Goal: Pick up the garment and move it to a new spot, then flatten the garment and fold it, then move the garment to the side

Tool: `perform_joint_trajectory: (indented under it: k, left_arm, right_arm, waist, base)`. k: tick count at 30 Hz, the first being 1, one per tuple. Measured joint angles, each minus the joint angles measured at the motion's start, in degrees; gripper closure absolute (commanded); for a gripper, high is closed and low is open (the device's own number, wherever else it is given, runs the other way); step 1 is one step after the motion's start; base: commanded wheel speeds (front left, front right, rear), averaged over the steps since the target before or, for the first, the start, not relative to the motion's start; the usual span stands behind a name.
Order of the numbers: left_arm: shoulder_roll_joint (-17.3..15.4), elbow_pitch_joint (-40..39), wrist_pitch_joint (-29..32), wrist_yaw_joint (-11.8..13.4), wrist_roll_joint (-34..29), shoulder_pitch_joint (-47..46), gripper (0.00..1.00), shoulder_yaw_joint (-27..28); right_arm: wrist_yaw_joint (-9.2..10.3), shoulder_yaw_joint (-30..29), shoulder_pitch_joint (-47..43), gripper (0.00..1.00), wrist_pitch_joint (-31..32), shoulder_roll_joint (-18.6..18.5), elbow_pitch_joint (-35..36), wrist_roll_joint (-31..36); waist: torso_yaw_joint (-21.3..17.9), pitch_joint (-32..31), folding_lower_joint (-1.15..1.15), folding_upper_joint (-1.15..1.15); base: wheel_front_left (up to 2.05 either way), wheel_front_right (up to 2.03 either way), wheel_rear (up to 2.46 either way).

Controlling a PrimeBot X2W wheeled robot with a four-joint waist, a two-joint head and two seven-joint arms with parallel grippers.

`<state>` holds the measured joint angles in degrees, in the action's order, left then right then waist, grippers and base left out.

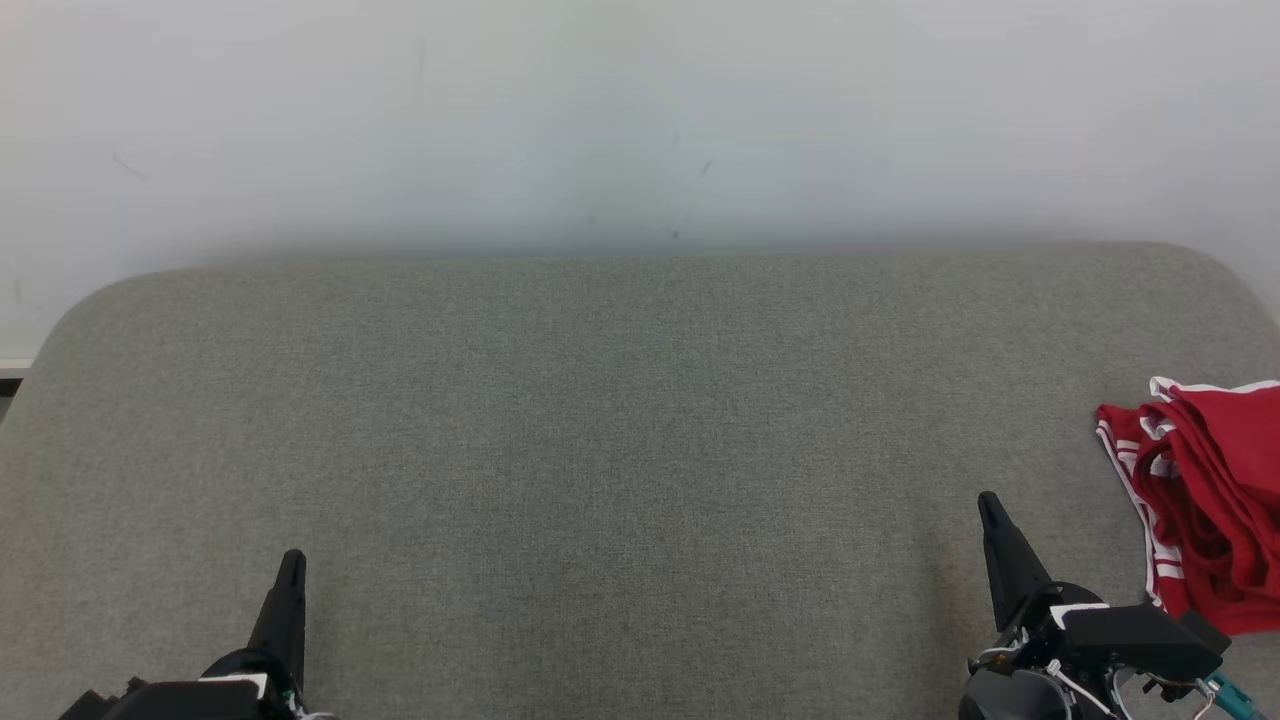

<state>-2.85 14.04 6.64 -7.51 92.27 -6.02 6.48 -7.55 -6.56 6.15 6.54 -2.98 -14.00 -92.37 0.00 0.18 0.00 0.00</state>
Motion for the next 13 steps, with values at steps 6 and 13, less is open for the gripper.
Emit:
perform_joint_trajectory:
  k: [6, 13]
  left_arm:
    - [0.0, 0.0, 0.0, 0.0, 0.0, 0.0, 1.00, 0.0]
    - [0.0, 0.0, 0.0, 0.0, 0.0, 0.0, 1.00, 0.0]
  right_arm:
    - [0.00, 0.0, 0.0, 1.00, 0.0, 0.0, 0.0, 0.0]
    - [0.00, 0.0, 0.0, 1.00, 0.0, 0.0, 0.0, 0.0]
  waist:
    - [0.0, 0.0, 0.00, 0.00]
    - [0.0, 0.0, 0.00, 0.00]
  base:
    - [0.00, 0.00, 0.00]
    - [0.00, 0.00, 0.00]
